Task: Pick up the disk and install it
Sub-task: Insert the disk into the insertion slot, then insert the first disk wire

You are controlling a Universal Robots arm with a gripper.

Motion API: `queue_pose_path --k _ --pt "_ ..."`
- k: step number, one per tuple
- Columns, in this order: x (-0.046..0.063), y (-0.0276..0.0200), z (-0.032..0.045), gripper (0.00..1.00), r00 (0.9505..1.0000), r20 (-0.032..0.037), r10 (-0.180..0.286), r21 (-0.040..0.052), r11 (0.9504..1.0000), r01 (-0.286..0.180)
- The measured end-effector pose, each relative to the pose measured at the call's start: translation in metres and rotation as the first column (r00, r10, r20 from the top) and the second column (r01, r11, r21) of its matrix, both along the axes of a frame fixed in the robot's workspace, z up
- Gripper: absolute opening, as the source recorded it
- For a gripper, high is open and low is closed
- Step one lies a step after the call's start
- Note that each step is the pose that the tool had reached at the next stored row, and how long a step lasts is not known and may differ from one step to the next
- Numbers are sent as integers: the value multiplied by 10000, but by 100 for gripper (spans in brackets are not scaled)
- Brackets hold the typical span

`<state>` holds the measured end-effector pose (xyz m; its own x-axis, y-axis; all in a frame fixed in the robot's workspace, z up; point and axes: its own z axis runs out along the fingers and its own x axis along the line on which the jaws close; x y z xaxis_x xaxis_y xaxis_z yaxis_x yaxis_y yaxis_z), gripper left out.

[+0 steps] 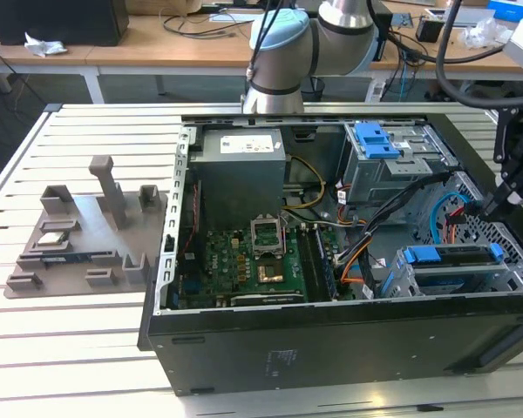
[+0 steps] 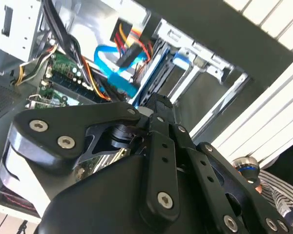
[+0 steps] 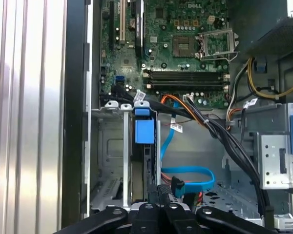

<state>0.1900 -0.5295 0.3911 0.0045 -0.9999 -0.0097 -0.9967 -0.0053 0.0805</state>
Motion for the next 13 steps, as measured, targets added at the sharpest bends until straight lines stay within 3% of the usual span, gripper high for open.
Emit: queue_pose_path --k 3,13 --pt "47 12 -15 11 10000 -11 1 -10 10000 -1" --pt "52 13 -17 11 10000 -12 1 -8 10000 -1"
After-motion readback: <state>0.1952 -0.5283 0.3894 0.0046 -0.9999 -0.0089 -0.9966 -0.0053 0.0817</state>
